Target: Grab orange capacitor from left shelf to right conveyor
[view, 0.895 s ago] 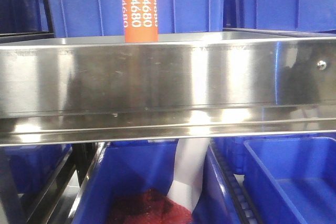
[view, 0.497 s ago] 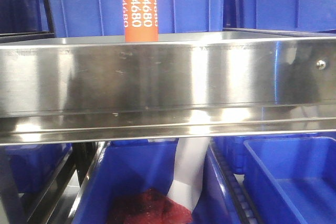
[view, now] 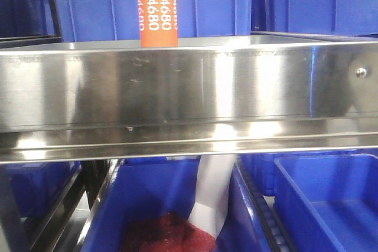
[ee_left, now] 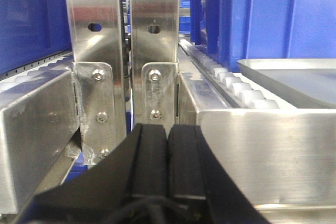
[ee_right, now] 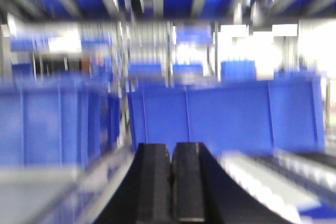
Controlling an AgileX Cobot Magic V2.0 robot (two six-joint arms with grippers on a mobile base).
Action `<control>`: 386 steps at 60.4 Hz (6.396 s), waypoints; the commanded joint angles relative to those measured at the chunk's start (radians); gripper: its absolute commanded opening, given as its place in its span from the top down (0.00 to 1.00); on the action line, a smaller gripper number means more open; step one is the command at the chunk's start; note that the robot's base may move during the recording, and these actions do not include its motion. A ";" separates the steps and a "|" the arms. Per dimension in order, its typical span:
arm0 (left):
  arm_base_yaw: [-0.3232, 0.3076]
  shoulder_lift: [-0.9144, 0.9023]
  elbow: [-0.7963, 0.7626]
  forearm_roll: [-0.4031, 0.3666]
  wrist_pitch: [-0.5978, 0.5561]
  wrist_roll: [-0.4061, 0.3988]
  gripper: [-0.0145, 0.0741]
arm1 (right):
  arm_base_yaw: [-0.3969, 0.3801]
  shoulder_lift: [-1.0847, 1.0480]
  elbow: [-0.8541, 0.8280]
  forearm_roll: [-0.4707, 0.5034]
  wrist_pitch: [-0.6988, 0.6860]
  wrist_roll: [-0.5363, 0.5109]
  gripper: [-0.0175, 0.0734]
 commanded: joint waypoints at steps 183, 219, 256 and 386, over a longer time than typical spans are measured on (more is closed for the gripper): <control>-0.002 -0.008 0.022 -0.003 -0.087 0.000 0.98 | 0.665 1.378 -1.222 -0.079 0.441 0.105 0.75; -0.002 -0.008 0.022 -0.003 -0.087 0.000 0.98 | 0.665 0.437 -0.687 -0.114 0.436 0.105 0.75; -0.002 -0.008 0.022 -0.003 -0.087 0.000 0.98 | 0.665 -0.018 -0.485 -0.114 0.429 0.105 0.75; -0.002 -0.007 0.022 -0.003 -0.088 0.000 0.98 | 0.665 -0.018 -0.485 -0.114 0.430 0.105 0.75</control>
